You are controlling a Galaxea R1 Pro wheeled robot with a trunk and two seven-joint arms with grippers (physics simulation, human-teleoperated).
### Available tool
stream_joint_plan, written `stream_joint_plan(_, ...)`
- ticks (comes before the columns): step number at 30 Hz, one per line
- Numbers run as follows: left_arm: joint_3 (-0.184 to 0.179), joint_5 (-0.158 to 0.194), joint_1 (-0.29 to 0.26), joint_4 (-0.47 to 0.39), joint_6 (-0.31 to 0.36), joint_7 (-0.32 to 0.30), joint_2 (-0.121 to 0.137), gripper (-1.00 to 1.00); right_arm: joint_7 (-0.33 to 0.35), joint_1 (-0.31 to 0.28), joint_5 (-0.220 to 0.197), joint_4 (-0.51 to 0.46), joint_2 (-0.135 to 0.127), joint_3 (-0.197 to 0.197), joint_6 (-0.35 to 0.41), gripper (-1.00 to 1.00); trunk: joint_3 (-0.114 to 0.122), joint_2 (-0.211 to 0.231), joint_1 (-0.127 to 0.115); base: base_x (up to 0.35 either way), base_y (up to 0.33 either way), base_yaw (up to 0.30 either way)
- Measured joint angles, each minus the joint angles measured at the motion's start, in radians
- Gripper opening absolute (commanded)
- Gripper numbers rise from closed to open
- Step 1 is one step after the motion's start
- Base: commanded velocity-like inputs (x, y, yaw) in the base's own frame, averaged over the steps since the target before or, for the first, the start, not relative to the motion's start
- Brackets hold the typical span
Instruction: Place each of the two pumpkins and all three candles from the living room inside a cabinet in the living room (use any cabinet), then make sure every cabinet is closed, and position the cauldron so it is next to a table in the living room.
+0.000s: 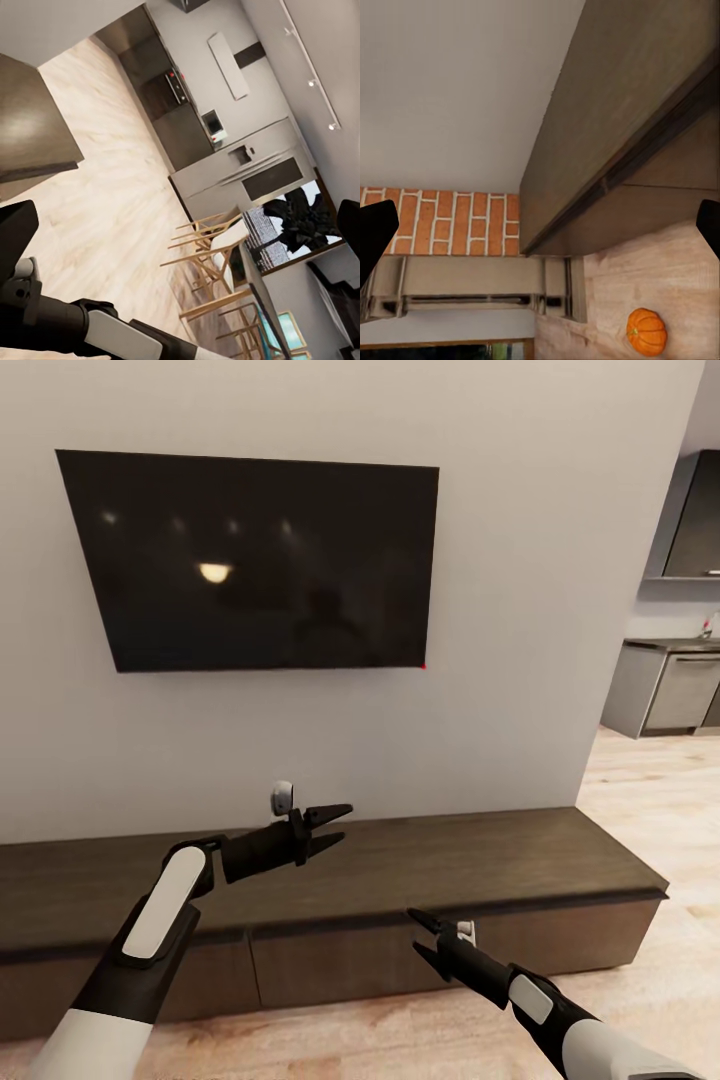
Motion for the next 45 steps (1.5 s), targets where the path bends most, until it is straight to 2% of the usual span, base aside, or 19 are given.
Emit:
stream_joint_plan(11, -0.02, 0.0, -0.001, 0.0, 0.0, 0.0, 0.0, 1.0, 0.009, 0.0, 0.002, -0.001, -0.001, 0.0, 0.002, 1.0, -0.034, -0.077, 0.042, 0.0, 0.0, 0.0)
stream_joint_plan(26, -0.021, 0.0, -0.001, 0.0, 0.0, -0.001, 0.0, 1.0, 0.01, 0.0, 0.002, -0.002, 0.0, 0.001, 0.001, 1.0, -0.081, -0.182, 0.099, 0.054, 0.013, 0.0)
stream_joint_plan(28, -0.021, 0.0, -0.001, 0.0, 0.0, -0.009, 0.0, 1.0, 0.011, 0.0, 0.002, -0.003, 0.0, 0.001, -0.001, 1.0, -0.088, -0.196, 0.107, 0.267, 0.126, 0.0)
stream_joint_plan(32, -0.021, -0.001, -0.001, 0.001, 0.0, -0.064, 0.007, 1.0, 0.011, 0.0, 0.002, -0.005, 0.0, 0.001, -0.002, 1.0, -0.1, -0.224, 0.123, 0.121, 0.056, 0.0)
stream_joint_plan(38, -0.021, -0.002, 0.0, 0.002, 0.0, -0.069, 0.017, 1.0, 0.011, 0.0, 0.002, -0.007, 0.0, 0.001, -0.003, 1.0, -0.119, -0.266, 0.146, 0.012, 0.005, 0.0)
stream_joint_plan(45, -0.021, -0.002, 0.0, 0.002, -0.001, -0.07, 0.017, 1.0, 0.011, 0.0, 0.002, -0.007, 0.0, 0.001, -0.003, 1.0, -0.141, -0.315, 0.172, 0.104, 0.0, 0.0)
